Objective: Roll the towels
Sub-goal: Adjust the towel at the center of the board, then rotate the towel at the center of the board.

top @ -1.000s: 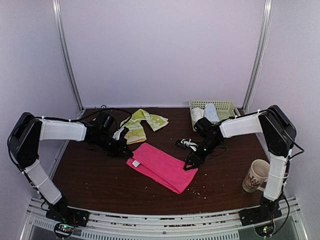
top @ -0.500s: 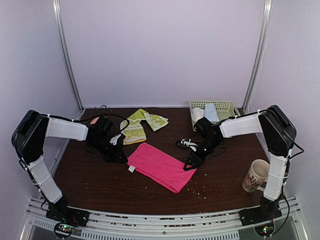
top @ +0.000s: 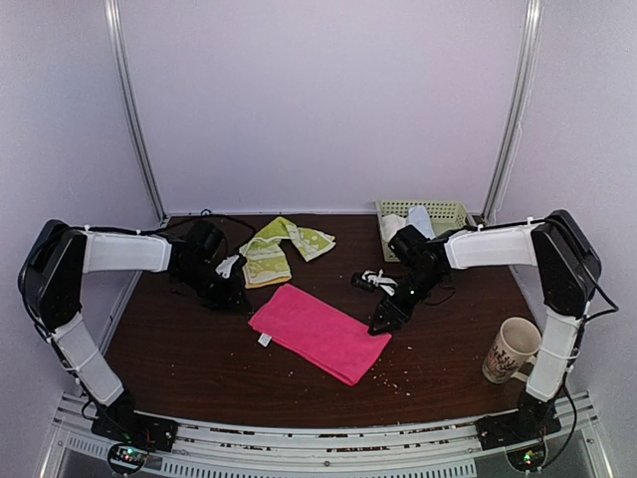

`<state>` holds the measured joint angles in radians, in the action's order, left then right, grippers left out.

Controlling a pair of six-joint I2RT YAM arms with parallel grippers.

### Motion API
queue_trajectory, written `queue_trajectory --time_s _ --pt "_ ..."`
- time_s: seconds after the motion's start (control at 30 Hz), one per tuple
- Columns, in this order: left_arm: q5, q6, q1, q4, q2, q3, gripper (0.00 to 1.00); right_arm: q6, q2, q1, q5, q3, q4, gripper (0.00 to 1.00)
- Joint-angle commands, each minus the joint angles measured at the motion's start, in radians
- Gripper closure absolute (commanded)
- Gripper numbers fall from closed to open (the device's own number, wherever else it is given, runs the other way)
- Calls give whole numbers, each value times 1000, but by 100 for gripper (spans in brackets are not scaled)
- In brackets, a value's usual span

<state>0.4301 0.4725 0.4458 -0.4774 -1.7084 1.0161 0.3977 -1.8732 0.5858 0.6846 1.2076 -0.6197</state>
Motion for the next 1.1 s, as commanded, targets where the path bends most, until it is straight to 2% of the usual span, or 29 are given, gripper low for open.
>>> queue_trajectory --time_s 0.0,0.1,0.23,0.33,0.53,0.7,0.87,0.97,1.07 --pt "-35 -27 -3 0 78 86 84 32 94 1 -51 24 -28 46" --pt "14 -20 0 59 41 123 85 43 83 4 -76 -4 -11 48" --pt "68 -6 29 140 -73 200 93 50 54 13 -89 -33 5 56" --pt "93 -10 46 172 -167 266 97 50 47 21 -93 -55 19 58" --pt "97 -14 76 199 -364 358 100 44 33 44 -134 -98 29 59" --pt "34 -25 120 178 -478 478 100 78 44 88 -120 -149 -14 60" --pt "81 -5 158 237 -584 598 100 132 100 214 -28 -227 -65 54" --pt "116 -27 178 236 -640 691 100 140 116 230 -11 -226 -78 48" --pt "70 -74 181 179 -617 751 92 147 145 226 -45 -227 -91 43"
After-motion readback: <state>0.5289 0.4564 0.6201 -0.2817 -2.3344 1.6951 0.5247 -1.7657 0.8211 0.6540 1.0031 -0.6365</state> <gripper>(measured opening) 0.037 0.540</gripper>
